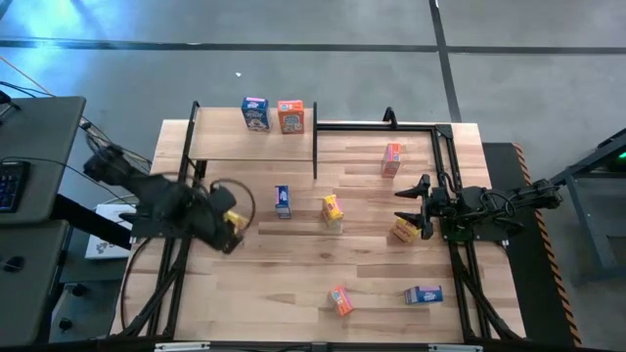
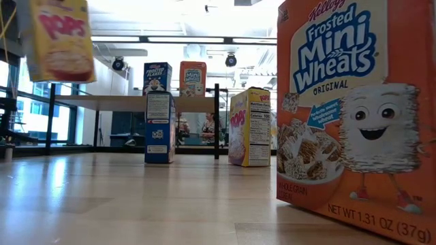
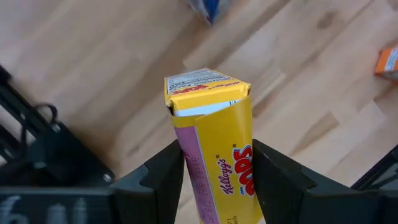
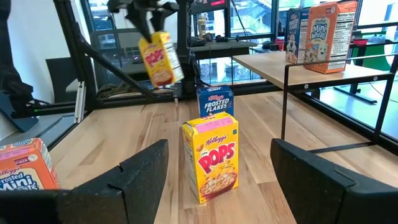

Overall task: Stack cereal on shelf
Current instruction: Put the bottom left yellow cereal box on the shelf

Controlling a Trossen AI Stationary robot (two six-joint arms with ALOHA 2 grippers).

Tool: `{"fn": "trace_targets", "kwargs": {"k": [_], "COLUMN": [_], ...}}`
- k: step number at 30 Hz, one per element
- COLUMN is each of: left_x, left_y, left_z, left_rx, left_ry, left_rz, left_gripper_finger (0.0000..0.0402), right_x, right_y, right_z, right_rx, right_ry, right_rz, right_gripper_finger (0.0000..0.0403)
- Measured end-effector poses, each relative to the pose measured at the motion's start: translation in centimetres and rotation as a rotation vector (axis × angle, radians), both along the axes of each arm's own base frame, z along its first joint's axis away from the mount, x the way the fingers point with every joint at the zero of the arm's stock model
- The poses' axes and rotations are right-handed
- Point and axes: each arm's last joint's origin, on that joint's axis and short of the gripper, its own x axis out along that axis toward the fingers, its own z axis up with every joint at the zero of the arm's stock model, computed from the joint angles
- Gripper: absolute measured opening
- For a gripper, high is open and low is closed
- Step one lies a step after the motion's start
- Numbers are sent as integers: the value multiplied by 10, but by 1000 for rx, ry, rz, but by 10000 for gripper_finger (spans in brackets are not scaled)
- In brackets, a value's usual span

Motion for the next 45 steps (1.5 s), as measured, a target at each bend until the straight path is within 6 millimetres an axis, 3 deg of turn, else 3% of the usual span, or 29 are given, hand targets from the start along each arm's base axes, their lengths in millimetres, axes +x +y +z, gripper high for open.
{"fn": "trace_targets", "kwargs": {"k": [14, 23, 45], "left_x": [-24, -36, -44], "left_y": [74, 101, 161], "left_z": [24, 29, 32], "left_rx": [53, 96, 437], "left_ry": [-46, -27, 215], "left_rz": [-37, -151, -398], "left_gripper_finger": [163, 163, 163], "right_x": [0, 0, 0], "right_y": [0, 0, 0], "right_z": [0, 0, 0], "right_rx": [0, 0, 0], "right_ry": [0, -1, 0], "right_rz": [0, -1, 0], "right_gripper_finger": [274, 274, 274]}}
